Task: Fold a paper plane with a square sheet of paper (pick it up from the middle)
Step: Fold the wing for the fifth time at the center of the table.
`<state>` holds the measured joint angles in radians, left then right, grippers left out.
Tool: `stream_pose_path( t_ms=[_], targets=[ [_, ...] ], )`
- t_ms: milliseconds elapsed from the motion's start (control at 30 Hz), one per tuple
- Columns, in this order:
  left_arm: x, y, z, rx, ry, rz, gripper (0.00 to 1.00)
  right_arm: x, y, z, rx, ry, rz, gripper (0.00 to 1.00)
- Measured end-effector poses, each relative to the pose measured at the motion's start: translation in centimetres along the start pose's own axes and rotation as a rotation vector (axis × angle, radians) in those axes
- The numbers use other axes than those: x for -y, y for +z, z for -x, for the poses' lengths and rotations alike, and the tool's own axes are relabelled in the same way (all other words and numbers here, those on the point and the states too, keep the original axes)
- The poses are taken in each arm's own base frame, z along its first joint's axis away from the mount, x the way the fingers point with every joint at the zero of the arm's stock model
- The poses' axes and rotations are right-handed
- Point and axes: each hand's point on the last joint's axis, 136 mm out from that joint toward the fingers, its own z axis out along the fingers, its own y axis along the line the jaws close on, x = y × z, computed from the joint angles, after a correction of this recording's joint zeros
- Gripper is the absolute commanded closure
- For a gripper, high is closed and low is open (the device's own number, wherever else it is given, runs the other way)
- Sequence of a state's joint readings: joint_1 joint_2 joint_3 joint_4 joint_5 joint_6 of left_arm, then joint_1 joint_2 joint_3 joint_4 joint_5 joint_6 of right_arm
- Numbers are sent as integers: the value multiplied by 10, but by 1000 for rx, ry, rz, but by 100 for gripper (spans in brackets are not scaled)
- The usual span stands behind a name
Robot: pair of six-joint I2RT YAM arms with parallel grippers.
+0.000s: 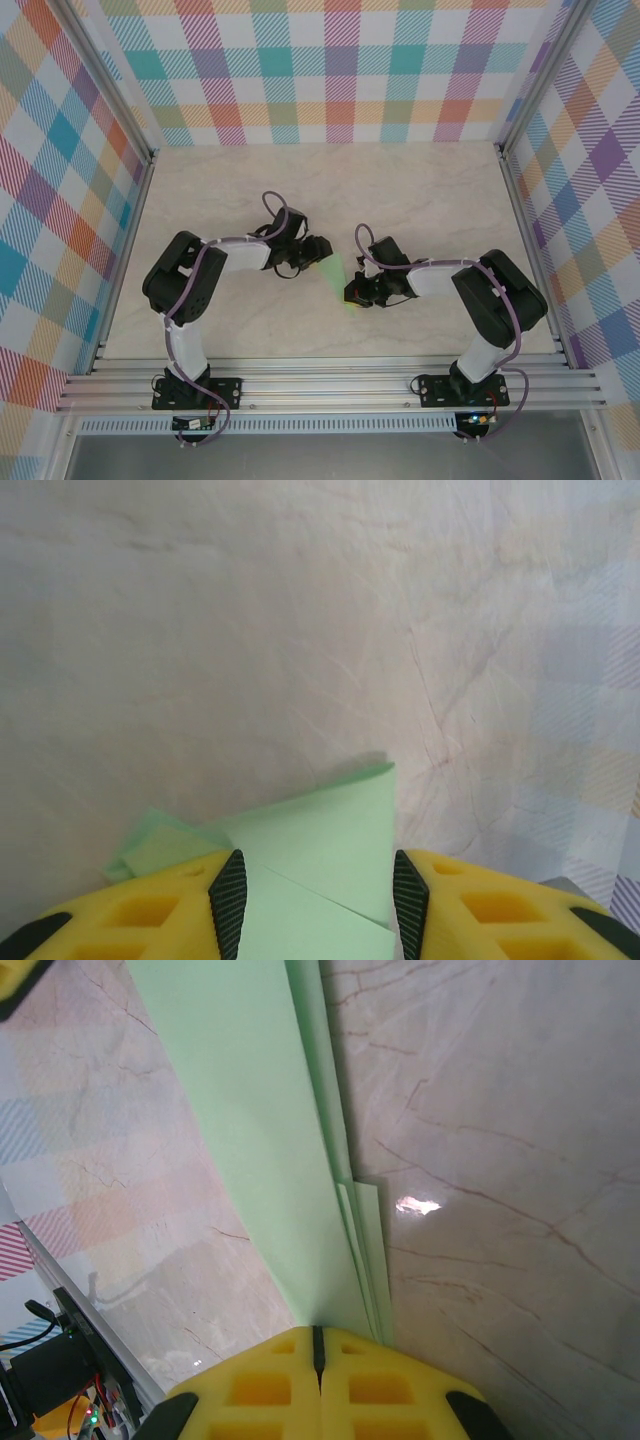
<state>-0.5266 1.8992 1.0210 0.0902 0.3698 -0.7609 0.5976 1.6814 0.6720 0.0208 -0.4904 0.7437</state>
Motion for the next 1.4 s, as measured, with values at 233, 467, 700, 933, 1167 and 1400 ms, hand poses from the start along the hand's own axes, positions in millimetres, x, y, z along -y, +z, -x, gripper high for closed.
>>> stream_pose_path(
  t_ms=[233, 467, 700, 933, 1167, 1400],
  targets=[
    [-10, -4, 23, 23, -7, 28, 54, -1, 1, 0, -5, 1, 4, 100],
    [-18, -11, 43, 50, 3, 75, 54, -1, 1, 0, -10, 5, 4, 100],
    [8, -48, 52, 99, 27, 46, 59, -3, 1, 1, -18, 10, 2, 99],
    [71, -63, 15, 96, 115, -87, 63, -4, 1, 2, -19, 15, 0, 99],
    [46, -10, -47, -66, 99, -37, 64, -4, 1, 2, -19, 18, 1, 99],
    [20, 8, -56, -85, 52, 14, 64, -5, -2, 2, -5, 10, -13, 97]
  ],
)
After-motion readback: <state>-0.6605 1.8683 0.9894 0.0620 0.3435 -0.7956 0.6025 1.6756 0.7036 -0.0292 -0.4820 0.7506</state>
